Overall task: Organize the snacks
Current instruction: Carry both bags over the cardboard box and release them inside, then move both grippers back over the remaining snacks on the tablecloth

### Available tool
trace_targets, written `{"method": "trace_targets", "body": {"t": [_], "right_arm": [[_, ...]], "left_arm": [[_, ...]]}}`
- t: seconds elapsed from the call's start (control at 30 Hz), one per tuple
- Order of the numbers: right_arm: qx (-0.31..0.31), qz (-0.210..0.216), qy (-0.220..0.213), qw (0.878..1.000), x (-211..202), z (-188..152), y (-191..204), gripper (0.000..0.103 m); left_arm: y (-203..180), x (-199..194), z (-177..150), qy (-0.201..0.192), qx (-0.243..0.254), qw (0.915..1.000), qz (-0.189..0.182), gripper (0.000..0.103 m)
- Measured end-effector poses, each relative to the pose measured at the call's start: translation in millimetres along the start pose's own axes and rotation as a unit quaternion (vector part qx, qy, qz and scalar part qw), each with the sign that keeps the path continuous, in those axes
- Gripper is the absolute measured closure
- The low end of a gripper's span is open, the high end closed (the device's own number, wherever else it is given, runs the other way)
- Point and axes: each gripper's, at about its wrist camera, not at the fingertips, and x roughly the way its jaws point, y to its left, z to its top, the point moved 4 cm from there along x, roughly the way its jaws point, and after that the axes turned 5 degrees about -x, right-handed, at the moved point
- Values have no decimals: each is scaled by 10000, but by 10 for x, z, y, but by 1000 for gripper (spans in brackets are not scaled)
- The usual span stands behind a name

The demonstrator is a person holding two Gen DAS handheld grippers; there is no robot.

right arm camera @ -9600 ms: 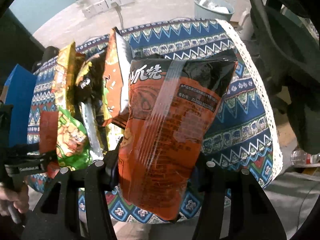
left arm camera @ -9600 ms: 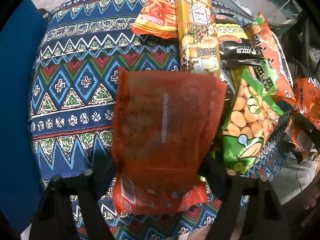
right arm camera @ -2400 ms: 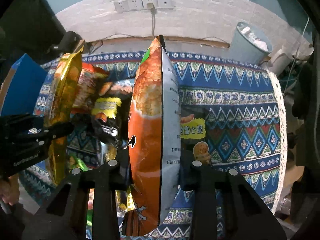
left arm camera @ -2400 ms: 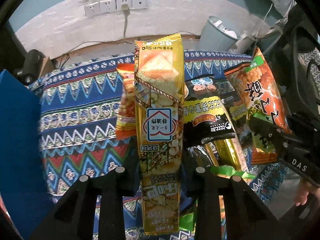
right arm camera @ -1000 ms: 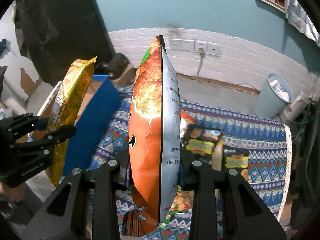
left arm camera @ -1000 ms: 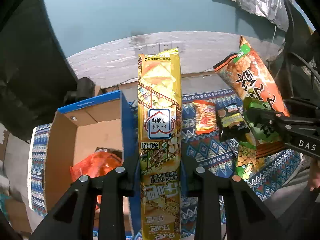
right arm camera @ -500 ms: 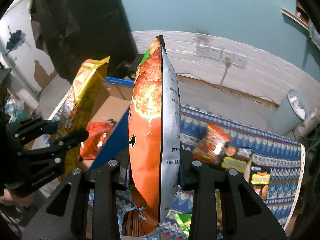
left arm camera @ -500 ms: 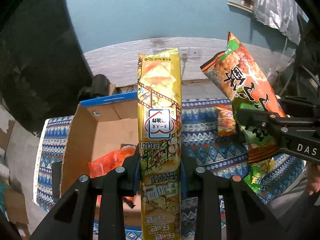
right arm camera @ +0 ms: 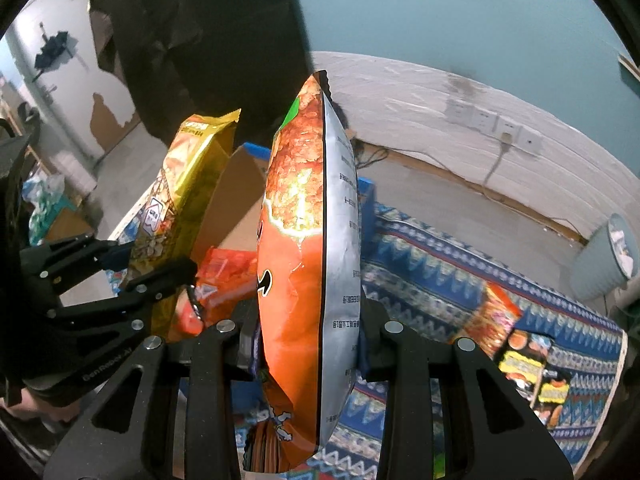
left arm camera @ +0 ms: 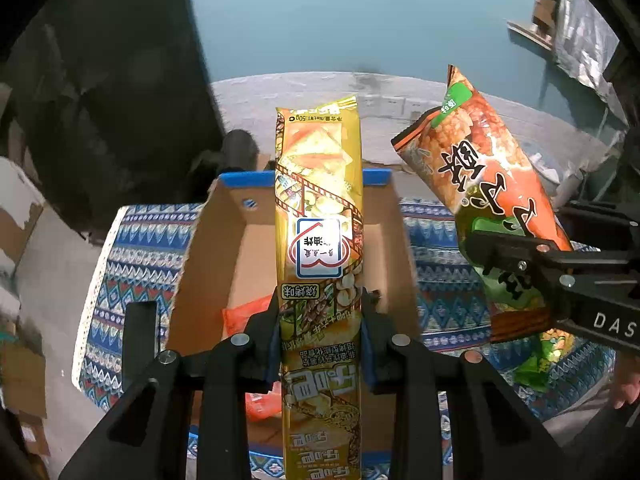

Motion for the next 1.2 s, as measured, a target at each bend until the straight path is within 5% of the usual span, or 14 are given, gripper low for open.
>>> {"method": "trace_targets", "body": {"t": [0.67,0.73,0.83,1.2], "right_arm": [[-225,177,548,9981,702,215,430,69],[-227,190,525,9982,679,220,422,61],[-225,103,476,9986,625,221,401,40],[51,-177,416,9990,358,95,134,27]], "left_arm": [[620,475,-77,575,-695,9959,115,66],[620,462,-71,577,-713,9957,146,63],[595,408,-52,469,-653,9965,236,44],[263,198,-34,258,-268,9993,58,34]]}}
